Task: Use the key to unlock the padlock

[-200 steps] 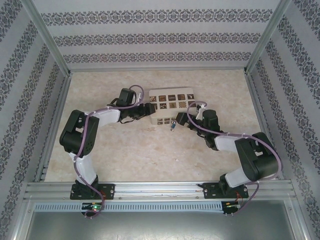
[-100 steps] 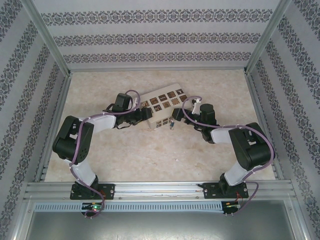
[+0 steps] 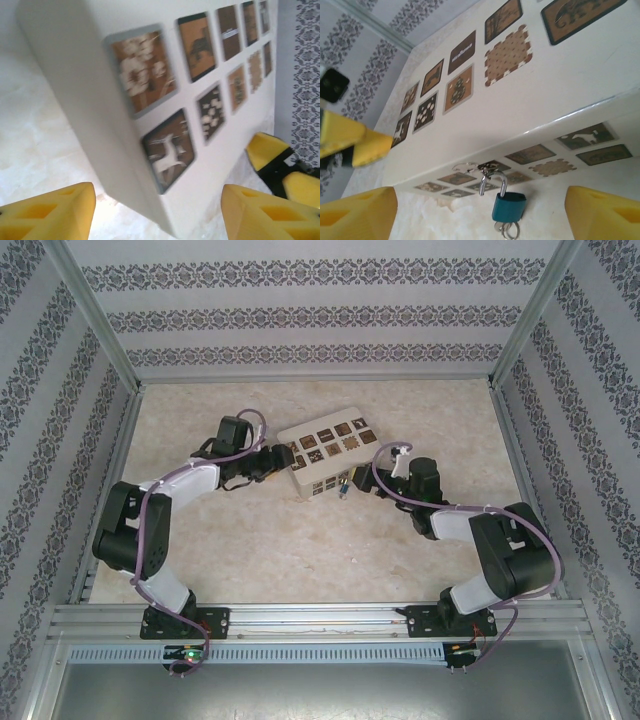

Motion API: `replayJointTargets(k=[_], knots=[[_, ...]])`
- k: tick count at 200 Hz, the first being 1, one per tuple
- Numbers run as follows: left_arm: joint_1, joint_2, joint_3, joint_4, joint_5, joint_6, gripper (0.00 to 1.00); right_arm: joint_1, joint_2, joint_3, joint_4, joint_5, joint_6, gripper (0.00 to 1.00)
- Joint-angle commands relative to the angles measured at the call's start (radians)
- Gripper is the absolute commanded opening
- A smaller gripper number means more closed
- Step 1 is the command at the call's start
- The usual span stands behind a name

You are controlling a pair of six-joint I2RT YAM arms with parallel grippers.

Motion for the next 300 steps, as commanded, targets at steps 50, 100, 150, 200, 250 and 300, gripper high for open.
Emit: replayJointTargets(k=[50, 100, 150, 200, 250, 300], knots=[[-0.007, 0.011, 0.183, -0.158, 0.040, 0.054, 0.54, 0.001, 0.140, 0.045, 0.108, -0.144, 0.023, 0.72], [-0.046, 0.130, 0.323, -0.211, 0.084, 0.072, 0.46, 0.017, 0.233, 0.112, 0.113, -0.165, 0.010, 0.64], [-0.083, 0.234, 0.406, -0.226, 0.095, 0.075, 0.40, 0.035, 0.294, 0.146, 0.116, -0.190, 0.005, 0.60], [-0.091, 0.301, 0.424, -0.253, 0.068, 0.104, 0.39, 0.041, 0.338, 0.164, 0.144, -0.200, 0.009, 0.59], [-0.091, 0.329, 0.403, -0.244, 0.067, 0.103, 0.38, 0.047, 0.369, 0.182, 0.176, -0.228, 0.019, 0.58], [-0.091, 0.336, 0.401, -0.246, 0.067, 0.103, 0.38, 0.051, 0.382, 0.191, 0.192, -0.255, 0.025, 0.53]])
